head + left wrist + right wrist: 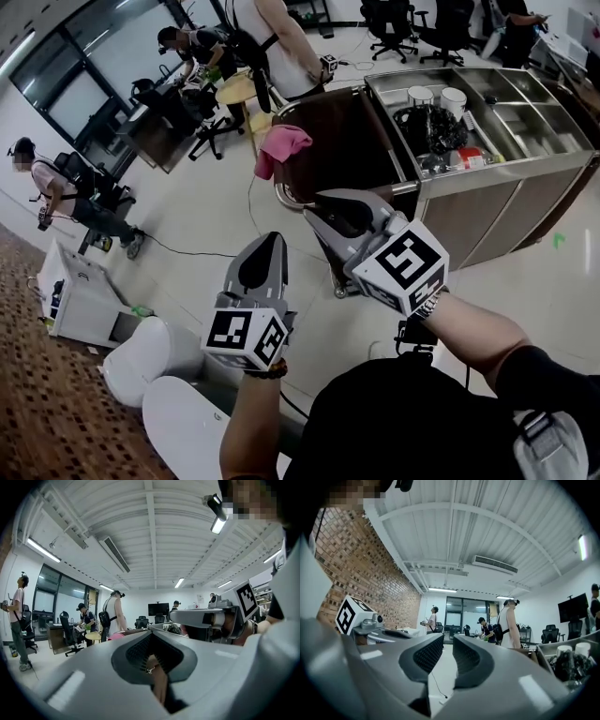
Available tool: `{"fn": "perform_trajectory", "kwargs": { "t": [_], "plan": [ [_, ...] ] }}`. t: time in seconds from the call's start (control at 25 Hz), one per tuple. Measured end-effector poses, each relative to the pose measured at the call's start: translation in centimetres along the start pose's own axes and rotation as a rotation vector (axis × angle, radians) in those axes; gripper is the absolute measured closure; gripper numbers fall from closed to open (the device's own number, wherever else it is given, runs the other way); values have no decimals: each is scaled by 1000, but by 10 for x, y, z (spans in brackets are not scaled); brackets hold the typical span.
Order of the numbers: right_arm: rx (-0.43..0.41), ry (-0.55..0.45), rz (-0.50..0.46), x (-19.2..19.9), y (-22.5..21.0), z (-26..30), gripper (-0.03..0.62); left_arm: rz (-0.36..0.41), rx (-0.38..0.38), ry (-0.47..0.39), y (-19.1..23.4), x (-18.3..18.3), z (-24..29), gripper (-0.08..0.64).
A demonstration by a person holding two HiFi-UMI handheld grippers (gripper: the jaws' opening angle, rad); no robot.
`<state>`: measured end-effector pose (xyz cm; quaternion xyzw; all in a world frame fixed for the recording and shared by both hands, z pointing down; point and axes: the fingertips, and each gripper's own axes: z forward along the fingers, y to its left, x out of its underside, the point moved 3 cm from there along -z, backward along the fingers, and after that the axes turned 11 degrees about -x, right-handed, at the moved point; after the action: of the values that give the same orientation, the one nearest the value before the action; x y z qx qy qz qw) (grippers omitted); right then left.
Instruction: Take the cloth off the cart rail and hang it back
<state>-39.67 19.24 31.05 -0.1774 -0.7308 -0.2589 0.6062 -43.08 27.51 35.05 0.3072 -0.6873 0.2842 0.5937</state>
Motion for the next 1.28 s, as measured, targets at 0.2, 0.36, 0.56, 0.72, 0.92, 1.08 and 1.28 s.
{"fn": "perform_trajectory", "kwargs": {
  "t": [0.2, 0.36, 0.56, 0.72, 0.92, 1.08, 1.28],
  "plan": [
    [-17, 10, -2, 12, -36, 25, 517, -14, -20, 3, 22, 11, 34, 557],
    [-11, 35, 24, 29, -49, 42, 488, -15, -26, 11, 36, 24, 46, 557],
    [-2, 80, 58, 39, -91, 76, 458, -25, -15, 13, 60, 20, 92, 557],
    [27, 124, 71, 51, -107, 103, 430, -43, 10, 8, 84, 25, 109, 557],
    [89, 194, 96, 73, -127, 148, 403, -57, 58, -5, 132, 29, 130, 557],
    [145, 259, 113, 89, -144, 190, 387, -64, 106, -9, 175, 26, 150, 557],
    [205, 355, 150, 115, -167, 229, 357, -85, 176, 7, 212, 30, 178, 555]
  ]
}}
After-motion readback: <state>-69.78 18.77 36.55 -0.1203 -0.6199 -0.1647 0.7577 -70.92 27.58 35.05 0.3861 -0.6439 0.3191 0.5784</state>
